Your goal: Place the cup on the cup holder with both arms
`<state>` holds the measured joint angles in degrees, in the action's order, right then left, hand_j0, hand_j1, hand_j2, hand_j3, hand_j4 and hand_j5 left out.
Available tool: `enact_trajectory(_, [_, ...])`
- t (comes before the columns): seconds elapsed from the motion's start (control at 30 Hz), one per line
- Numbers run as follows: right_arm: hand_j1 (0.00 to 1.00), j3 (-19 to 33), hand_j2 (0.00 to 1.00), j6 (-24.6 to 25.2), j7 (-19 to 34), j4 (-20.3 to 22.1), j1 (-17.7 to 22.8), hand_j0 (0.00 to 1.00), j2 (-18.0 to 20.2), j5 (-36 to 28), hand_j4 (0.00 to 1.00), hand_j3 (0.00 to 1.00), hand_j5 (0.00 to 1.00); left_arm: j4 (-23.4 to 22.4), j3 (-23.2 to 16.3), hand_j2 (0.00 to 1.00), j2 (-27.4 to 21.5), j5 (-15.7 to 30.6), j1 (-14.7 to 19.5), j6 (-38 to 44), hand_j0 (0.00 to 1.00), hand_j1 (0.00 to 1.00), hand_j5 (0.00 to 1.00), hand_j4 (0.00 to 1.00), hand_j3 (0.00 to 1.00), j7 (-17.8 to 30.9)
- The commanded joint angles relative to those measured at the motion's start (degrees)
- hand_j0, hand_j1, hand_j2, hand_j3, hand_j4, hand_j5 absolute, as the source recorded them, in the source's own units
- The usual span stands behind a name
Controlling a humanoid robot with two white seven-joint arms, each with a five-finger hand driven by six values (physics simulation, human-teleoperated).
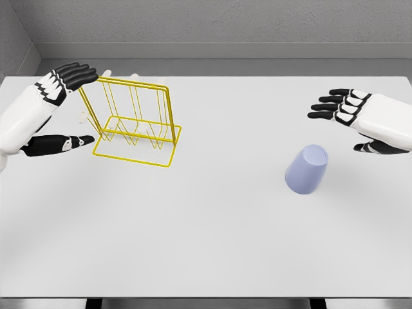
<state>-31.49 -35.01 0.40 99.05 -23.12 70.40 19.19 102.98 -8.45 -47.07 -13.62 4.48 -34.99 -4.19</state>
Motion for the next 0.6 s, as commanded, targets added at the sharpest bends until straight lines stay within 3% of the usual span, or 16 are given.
enact_trajectory(0.0, [1.00, -0.1, 1.00, 0.0, -0.1, 0.2, 0.0, 1.00, 0.8, -0.4, 1.00, 1.00, 1.00, 0.0, 0.0, 1.00, 0.0, 0.4, 0.0, 0.0, 1.00, 1.00, 1.00, 1.00, 1.00, 0.0])
enact_trajectory(0.2, [1.00, 0.0, 1.00, 0.0, 0.6, -2.4, -0.9, 1.00, 1.8, -1.0, 1.00, 1.00, 1.00, 0.1, -0.3, 1.00, 1.0, 1.6, 0.3, 0.0, 1.00, 1.00, 1.00, 1.00, 1.00, 0.0])
enact_trajectory(0.3, [1.00, 0.0, 1.00, 0.0, 20.1, -2.2, -6.5, 1.00, 0.7, -1.4, 1.00, 1.00, 1.00, 0.1, -1.2, 1.00, 2.3, 3.1, 0.3, 0.0, 1.00, 1.00, 1.00, 1.00, 1.00, -0.2])
enact_trajectory(0.4, [1.00, -0.2, 1.00, 0.0, 30.8, -2.1, -10.6, 1.00, -0.7, -3.0, 1.00, 1.00, 1.00, 0.1, -5.3, 1.00, 5.1, 2.9, 0.7, 0.0, 1.00, 1.00, 1.00, 1.00, 1.00, 0.0])
enact_trajectory(0.57, [1.00, -0.9, 1.00, 0.0, 34.6, 1.8, -12.8, 1.00, -4.7, -3.1, 1.00, 1.00, 1.00, 0.1, -13.5, 1.00, 7.2, 2.8, 2.9, 0.0, 1.00, 1.00, 1.00, 1.00, 1.00, 0.1])
